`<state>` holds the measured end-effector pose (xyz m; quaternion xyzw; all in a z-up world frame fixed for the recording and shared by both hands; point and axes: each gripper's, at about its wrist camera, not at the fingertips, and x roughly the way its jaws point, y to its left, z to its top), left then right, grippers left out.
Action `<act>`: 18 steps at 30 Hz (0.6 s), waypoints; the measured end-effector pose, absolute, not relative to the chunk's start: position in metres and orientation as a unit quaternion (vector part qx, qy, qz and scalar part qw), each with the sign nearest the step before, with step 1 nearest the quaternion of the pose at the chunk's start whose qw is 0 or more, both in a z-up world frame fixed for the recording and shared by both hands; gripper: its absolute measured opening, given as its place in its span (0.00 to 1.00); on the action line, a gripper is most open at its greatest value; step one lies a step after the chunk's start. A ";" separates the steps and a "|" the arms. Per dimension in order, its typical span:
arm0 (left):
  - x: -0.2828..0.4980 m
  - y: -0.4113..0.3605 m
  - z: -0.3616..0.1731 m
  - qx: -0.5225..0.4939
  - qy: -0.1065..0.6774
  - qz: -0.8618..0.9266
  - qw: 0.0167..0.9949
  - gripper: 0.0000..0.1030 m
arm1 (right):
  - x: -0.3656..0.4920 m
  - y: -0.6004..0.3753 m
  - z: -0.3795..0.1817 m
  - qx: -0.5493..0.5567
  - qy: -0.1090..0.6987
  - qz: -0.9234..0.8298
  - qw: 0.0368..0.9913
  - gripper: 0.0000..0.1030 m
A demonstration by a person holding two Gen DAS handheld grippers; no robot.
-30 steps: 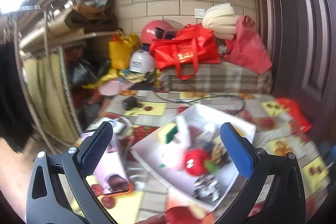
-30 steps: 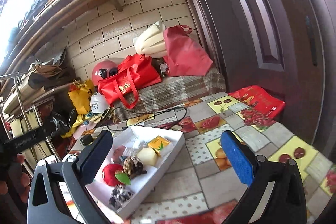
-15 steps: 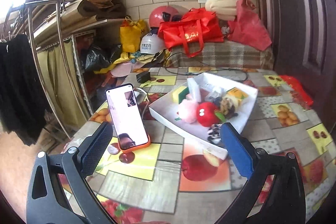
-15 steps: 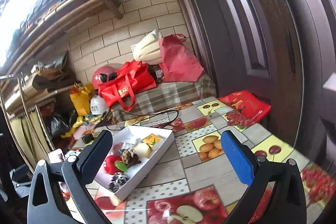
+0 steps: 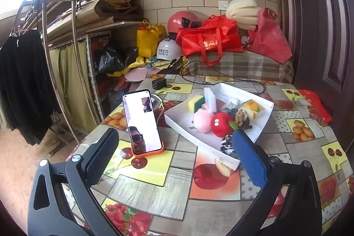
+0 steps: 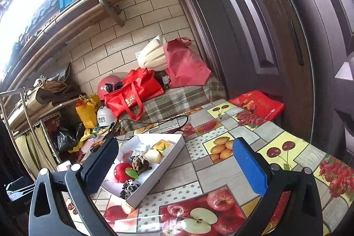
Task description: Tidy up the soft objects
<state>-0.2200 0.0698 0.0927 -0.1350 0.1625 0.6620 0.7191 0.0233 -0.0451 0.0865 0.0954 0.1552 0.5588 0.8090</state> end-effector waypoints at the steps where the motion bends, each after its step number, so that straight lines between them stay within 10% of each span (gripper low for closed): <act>1: -0.219 0.069 0.093 -0.133 0.163 0.660 0.721 1.00 | 0.023 -0.046 0.086 0.096 0.155 0.559 0.809 1.00; 18: -0.218 0.079 0.086 -0.148 0.180 0.647 0.726 1.00 | 0.014 -0.044 0.080 0.087 0.165 0.568 0.802 1.00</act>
